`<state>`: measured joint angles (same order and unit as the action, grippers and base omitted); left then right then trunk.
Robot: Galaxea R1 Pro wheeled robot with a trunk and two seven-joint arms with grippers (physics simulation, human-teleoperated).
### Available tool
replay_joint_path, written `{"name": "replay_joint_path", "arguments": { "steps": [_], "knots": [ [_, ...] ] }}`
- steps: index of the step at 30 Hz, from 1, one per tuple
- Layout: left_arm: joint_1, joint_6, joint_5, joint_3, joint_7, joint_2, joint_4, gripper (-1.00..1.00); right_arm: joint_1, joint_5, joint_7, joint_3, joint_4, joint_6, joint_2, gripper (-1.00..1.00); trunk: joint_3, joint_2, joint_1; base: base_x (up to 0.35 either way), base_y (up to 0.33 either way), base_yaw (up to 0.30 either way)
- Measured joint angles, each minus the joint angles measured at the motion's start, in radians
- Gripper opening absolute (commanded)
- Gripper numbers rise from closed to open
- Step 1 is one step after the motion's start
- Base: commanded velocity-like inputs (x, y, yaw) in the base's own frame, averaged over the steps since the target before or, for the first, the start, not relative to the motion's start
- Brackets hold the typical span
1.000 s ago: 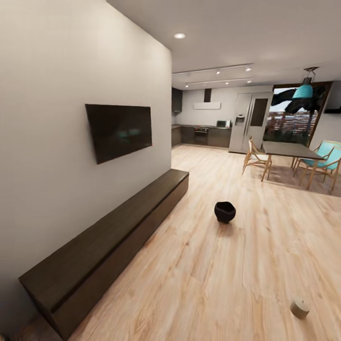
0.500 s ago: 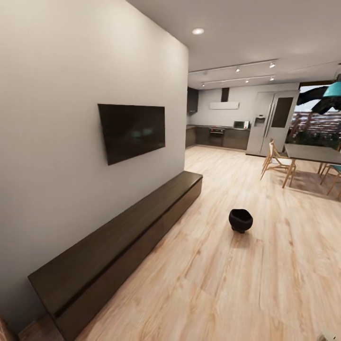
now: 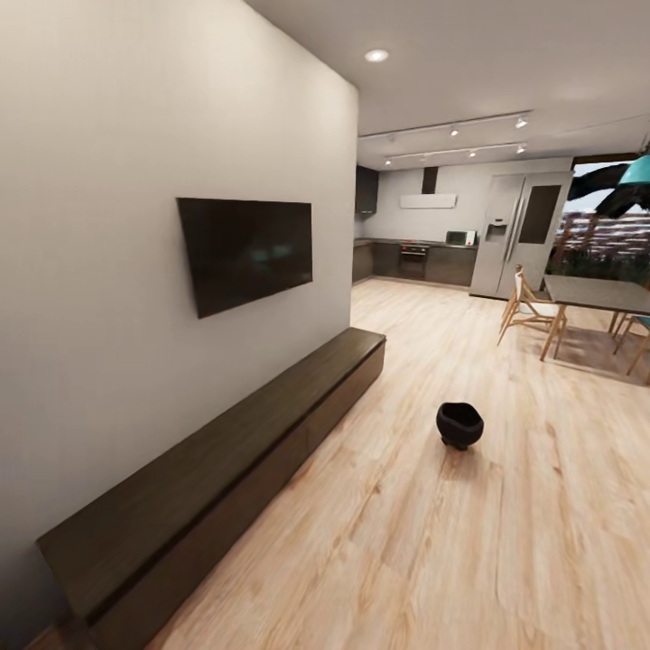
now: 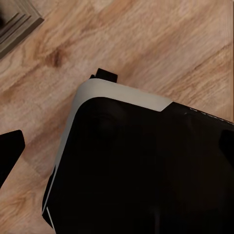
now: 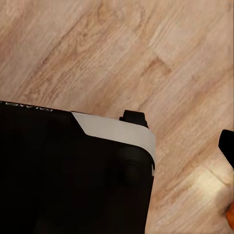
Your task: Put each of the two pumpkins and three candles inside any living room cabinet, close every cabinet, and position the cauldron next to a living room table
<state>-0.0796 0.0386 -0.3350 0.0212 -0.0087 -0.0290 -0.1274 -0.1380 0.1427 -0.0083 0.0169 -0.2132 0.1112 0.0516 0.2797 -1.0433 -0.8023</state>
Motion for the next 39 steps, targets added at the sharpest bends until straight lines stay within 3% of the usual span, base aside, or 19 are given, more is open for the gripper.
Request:
{"name": "replay_joint_path", "arguments": {
  "steps": [21, 39],
  "knots": [
    [0.000, 0.000, 0.000, 0.000, 0.000, 0.000, 0.000, 1.00, 0.000, 0.000, 0.000, 0.000, 0.001, 0.000, 0.000, 1.00, 0.000, 0.000, 0.000, 0.323, 0.000, 0.012],
    [0.000, -0.001, 0.000, -0.001, 0.000, 0.001, 0.000, 1.00, 0.000, 0.000, -0.001, 0.001, 0.001, -0.002, 0.001, 1.00, 0.000, 0.000, 0.000, 0.202, -0.173, 0.266]
  ]
}}
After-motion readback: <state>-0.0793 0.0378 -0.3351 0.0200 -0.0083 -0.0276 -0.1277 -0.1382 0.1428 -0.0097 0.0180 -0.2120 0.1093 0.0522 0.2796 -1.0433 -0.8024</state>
